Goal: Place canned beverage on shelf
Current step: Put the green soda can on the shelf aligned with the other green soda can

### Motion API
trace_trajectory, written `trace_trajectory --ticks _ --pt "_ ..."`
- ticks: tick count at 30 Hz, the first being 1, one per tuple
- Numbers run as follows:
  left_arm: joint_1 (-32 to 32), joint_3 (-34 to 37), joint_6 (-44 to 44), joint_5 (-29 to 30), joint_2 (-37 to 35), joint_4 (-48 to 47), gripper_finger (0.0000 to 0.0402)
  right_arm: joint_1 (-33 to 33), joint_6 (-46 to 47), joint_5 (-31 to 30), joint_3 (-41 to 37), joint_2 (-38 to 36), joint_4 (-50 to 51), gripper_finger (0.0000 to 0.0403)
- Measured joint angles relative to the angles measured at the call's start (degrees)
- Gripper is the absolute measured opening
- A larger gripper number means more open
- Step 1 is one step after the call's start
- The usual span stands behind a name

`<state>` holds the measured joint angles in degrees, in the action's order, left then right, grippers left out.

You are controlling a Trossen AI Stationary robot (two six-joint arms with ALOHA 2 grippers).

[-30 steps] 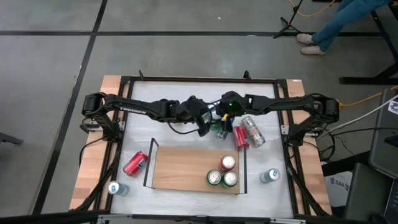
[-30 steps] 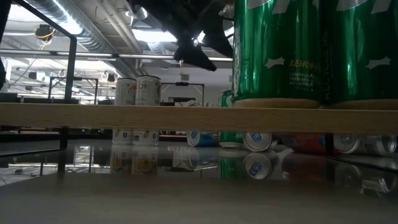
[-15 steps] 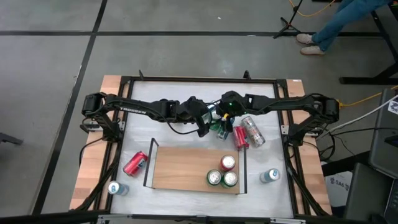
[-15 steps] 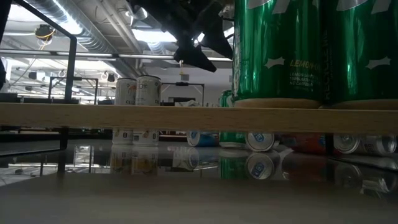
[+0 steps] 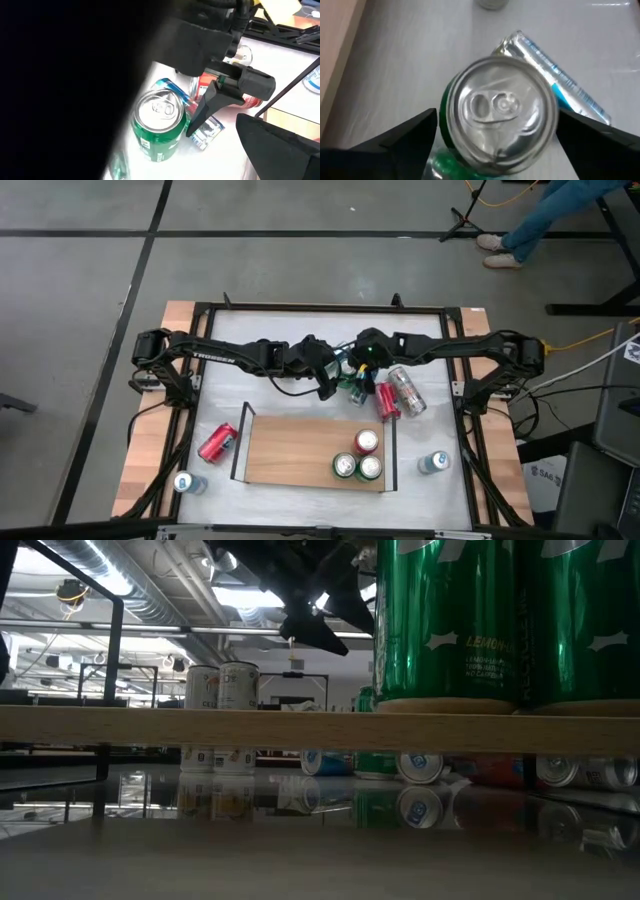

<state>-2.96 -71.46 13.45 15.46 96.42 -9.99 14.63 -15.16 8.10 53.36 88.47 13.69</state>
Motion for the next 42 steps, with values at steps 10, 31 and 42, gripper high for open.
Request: trace_trajectory --ticks 10,31,42 --pt "0.0 0.0 0.0 0.0 0.0 1.3 0.0391 0.0 -0.1 0.0 0.1 -2.6 0.8 0.0394" --pt "-2.4 0.0 0.1 0.1 0.4 9.0 0.0391 0.0 -3.4 -7.1 0.3 -23.9 22.7 0.0395" --pt "-2.4 0.0 0.1 1.6 6.8 9.5 0.0391 0.0 -3.1 -7.1 -7.8 -31.4 22.7 0.0395"
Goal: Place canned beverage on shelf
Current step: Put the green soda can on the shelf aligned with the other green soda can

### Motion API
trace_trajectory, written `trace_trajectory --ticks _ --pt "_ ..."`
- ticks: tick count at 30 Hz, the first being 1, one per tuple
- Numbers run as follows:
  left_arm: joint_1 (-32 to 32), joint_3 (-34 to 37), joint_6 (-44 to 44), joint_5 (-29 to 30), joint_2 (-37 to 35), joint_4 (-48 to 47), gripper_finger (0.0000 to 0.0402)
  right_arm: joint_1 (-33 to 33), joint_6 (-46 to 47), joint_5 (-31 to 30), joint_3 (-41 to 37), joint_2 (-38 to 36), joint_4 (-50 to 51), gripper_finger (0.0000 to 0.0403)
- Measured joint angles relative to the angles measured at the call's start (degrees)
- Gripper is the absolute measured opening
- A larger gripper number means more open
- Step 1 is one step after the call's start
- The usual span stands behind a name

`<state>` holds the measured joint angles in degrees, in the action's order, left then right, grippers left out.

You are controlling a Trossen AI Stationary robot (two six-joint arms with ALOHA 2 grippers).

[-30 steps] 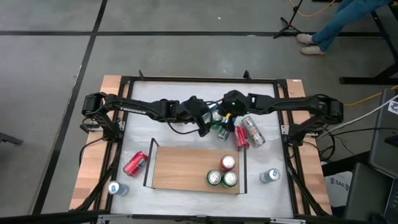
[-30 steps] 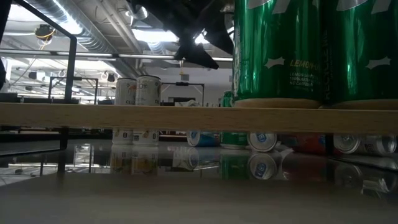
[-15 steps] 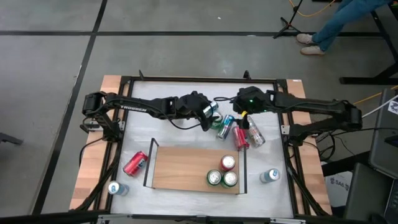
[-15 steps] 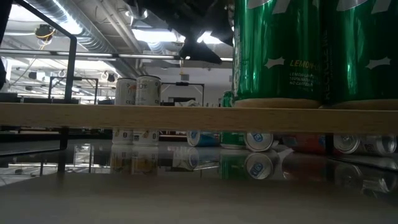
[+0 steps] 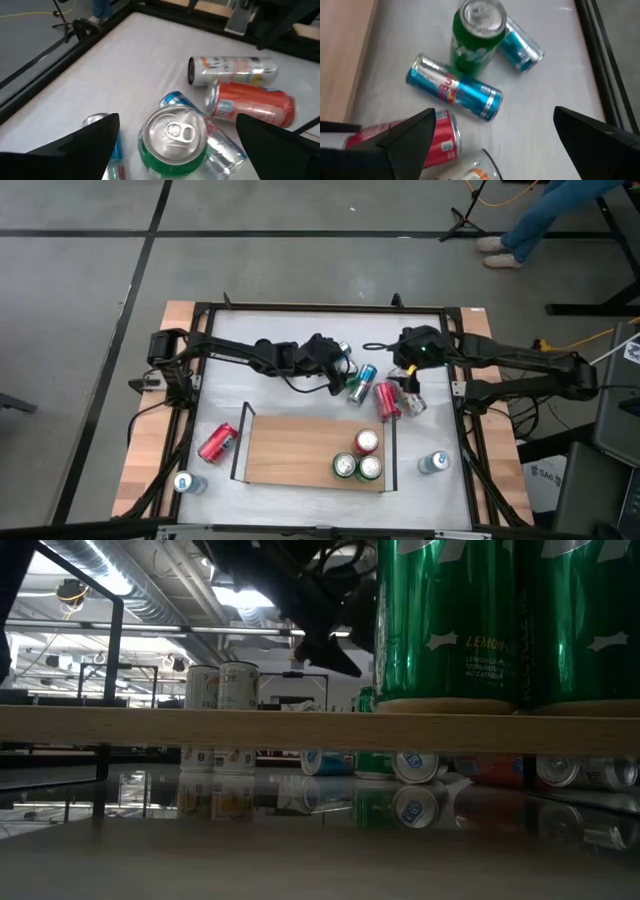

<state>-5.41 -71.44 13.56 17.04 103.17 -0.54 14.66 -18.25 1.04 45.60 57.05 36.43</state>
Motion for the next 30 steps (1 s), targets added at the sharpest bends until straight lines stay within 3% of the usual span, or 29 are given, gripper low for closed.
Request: trace_trajectory --ticks 12,30 --pt "-0.2 0.0 0.0 0.5 3.2 0.6 0.0391 0.0 3.0 1.2 -5.5 -0.3 -6.9 0.0395" --pt "-0.7 0.0 -0.2 1.5 10.4 6.3 0.0391 0.0 3.4 2.6 -6.0 -0.2 -8.8 0.0395"
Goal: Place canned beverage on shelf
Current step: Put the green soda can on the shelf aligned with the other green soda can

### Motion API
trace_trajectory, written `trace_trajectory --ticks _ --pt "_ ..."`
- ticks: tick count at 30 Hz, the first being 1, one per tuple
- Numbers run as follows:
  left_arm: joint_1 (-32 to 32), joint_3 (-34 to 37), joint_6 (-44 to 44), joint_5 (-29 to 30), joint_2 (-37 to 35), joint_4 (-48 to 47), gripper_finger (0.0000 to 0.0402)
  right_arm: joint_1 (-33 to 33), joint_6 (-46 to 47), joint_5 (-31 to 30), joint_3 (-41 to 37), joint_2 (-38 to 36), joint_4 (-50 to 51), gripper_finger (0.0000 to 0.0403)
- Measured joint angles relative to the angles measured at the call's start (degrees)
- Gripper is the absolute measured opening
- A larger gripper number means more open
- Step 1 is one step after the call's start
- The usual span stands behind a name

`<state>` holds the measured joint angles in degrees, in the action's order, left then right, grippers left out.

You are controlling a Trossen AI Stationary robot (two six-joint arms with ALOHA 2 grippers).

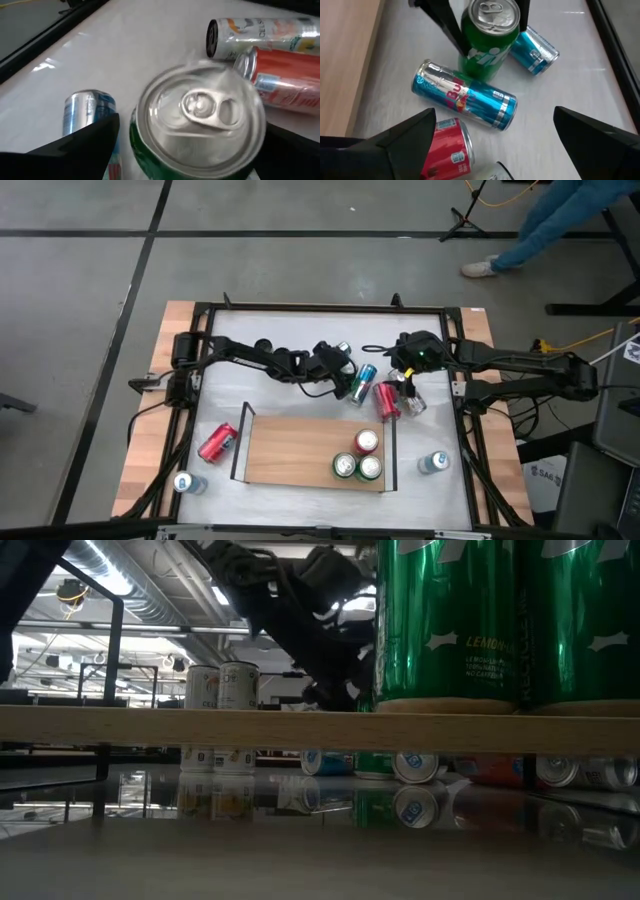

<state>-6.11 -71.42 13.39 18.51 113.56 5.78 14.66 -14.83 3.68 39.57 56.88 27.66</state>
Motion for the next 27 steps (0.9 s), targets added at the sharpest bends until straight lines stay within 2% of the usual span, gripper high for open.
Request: trace_trajectory --ticks 8,20,27 --pt "0.0 0.0 0.0 0.0 0.7 1.4 0.0376 0.0 0.0 0.0 0.0 0.0 -1.0 0.0395" --pt "0.0 0.0 0.0 -1.4 0.6 1.5 0.0277 0.0 0.0 0.0 0.0 0.0 -1.0 0.0395" --pt "0.0 0.0 0.0 -1.6 -0.2 1.4 0.0277 0.0 0.0 0.0 0.0 0.0 -1.0 0.0395"
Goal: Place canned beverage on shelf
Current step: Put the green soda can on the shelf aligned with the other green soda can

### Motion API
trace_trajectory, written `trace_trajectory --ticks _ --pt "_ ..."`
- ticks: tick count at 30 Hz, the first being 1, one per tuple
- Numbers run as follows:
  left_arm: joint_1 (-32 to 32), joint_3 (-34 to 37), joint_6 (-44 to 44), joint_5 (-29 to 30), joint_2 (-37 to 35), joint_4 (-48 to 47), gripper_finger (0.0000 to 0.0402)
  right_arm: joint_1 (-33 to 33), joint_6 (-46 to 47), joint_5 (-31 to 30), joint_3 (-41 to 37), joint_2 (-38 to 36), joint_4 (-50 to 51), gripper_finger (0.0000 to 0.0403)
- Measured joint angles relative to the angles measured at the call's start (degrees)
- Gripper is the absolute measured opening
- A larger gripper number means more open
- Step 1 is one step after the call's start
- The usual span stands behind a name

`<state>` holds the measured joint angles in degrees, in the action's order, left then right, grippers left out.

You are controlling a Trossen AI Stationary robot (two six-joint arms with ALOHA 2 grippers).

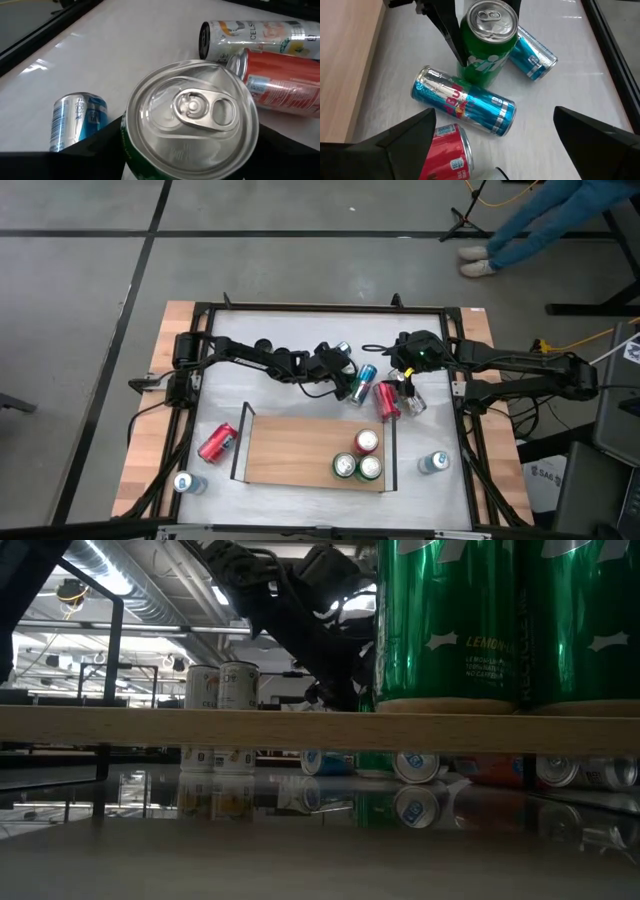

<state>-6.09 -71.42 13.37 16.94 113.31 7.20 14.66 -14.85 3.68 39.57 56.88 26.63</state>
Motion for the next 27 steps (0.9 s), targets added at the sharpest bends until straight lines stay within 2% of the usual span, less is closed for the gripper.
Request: trace_trajectory --ticks 9,18,27 --pt "0.6 0.0 0.0 0.1 -2.9 -0.1 0.0281 0.0 0.0 0.0 0.0 0.0 0.0 0.0395" --pt "1.8 0.0 0.0 0.7 -8.8 -1.6 0.0283 0.0 0.0 0.0 0.0 0.0 0.0 0.0395" --pt "5.7 0.0 0.1 5.0 -14.0 -6.6 0.0284 0.0 0.0 0.0 0.0 0.0 0.0 0.0395"
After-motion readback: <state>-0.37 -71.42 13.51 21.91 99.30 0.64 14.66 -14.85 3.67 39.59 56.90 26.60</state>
